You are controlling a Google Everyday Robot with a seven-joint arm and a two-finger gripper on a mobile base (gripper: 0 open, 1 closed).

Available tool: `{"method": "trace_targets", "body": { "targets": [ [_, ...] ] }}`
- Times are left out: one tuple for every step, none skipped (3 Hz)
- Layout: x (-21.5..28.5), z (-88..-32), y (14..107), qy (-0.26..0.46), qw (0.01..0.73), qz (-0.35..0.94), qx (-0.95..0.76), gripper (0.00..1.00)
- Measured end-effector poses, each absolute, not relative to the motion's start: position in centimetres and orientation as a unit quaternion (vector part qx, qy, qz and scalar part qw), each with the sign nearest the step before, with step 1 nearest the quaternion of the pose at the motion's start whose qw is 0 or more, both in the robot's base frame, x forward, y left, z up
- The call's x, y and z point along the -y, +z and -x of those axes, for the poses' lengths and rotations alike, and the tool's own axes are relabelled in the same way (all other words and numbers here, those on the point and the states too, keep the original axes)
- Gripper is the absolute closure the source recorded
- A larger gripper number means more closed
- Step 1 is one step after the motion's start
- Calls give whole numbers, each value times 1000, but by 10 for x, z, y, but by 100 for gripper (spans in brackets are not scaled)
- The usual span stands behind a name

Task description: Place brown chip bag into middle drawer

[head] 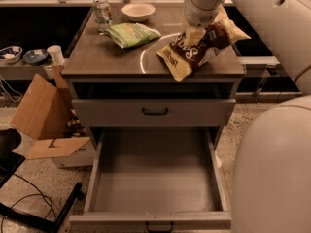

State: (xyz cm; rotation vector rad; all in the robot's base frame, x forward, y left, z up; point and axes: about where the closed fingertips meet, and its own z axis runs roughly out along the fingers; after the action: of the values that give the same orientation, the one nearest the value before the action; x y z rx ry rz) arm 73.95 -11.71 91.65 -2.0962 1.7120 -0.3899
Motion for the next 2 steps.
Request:
{"method": "trace_targets", "body": {
  "targets": [
    [117,-740,916,-140,202,751,-613,88],
    [117,-740,916,-140,202,751,-613,100]
  ]
}}
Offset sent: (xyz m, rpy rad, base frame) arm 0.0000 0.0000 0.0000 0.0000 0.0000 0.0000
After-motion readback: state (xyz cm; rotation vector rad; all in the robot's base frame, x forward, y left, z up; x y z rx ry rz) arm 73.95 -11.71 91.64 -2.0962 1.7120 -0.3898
